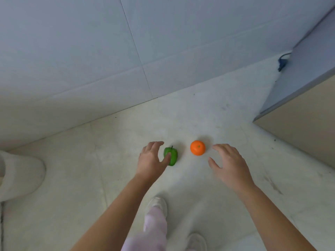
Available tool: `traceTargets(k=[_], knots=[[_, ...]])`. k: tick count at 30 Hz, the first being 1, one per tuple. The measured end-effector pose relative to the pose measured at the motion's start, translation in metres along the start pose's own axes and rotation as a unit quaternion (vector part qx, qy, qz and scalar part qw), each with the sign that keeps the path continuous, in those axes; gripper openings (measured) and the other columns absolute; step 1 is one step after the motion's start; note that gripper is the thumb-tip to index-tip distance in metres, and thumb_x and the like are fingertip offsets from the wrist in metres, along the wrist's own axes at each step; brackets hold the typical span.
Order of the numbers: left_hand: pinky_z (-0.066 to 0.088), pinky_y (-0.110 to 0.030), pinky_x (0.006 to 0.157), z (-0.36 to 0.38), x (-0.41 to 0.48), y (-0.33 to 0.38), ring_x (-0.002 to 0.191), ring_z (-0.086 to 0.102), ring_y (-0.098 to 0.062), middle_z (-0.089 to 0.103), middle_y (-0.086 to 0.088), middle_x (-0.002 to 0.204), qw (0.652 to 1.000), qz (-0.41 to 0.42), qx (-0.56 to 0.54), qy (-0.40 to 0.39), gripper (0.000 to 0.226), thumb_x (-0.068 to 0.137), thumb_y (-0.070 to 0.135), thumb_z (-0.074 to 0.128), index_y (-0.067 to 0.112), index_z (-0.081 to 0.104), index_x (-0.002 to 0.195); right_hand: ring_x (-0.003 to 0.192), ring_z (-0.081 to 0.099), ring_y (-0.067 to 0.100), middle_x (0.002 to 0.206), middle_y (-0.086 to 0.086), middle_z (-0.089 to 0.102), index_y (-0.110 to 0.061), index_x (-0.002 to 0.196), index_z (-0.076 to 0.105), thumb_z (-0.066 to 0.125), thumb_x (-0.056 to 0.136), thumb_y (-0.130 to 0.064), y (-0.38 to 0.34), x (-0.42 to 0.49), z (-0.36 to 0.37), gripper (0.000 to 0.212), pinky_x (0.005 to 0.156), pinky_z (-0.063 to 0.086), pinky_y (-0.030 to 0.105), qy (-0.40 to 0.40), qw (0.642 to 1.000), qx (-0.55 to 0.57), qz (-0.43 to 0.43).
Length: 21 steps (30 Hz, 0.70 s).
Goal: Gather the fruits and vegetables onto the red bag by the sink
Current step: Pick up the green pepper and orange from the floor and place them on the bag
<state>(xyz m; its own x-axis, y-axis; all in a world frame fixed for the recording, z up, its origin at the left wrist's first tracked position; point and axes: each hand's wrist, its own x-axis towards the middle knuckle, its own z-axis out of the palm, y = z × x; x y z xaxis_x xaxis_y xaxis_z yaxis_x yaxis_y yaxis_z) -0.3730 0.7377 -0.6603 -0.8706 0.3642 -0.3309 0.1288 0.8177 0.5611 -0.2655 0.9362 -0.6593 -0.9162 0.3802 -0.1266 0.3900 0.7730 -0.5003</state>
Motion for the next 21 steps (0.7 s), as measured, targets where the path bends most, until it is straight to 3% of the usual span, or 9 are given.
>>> traceTargets(k=[9,21], knots=[[0.033,-0.021,0.093,0.103,0.068,-0.085,0.121,0.043,-0.015,0.047,0.001,0.132,0.998,-0.013,-0.014,-0.057,0.048,0.084,0.032,0.062,0.019,0.046,0.128,0.109,0.047,0.027,0.12,0.005,0.054,-0.016,0.121,0.052,0.067,0.078,-0.025,0.083,0.052,0.125,0.047,0.081,0.04,0.032,-0.04,0.998,0.024,0.048],[0.033,-0.024,0.096,0.175,0.119,-0.131,0.12,0.039,-0.016,0.042,0.0,0.136,0.997,0.015,-0.009,-0.069,0.058,0.081,0.034,0.066,0.019,0.042,0.132,0.115,0.045,0.027,0.127,0.007,0.049,-0.017,0.125,0.049,0.072,0.072,-0.03,0.131,0.104,0.199,0.059,0.093,0.037,0.036,-0.102,0.993,-0.003,0.059]])
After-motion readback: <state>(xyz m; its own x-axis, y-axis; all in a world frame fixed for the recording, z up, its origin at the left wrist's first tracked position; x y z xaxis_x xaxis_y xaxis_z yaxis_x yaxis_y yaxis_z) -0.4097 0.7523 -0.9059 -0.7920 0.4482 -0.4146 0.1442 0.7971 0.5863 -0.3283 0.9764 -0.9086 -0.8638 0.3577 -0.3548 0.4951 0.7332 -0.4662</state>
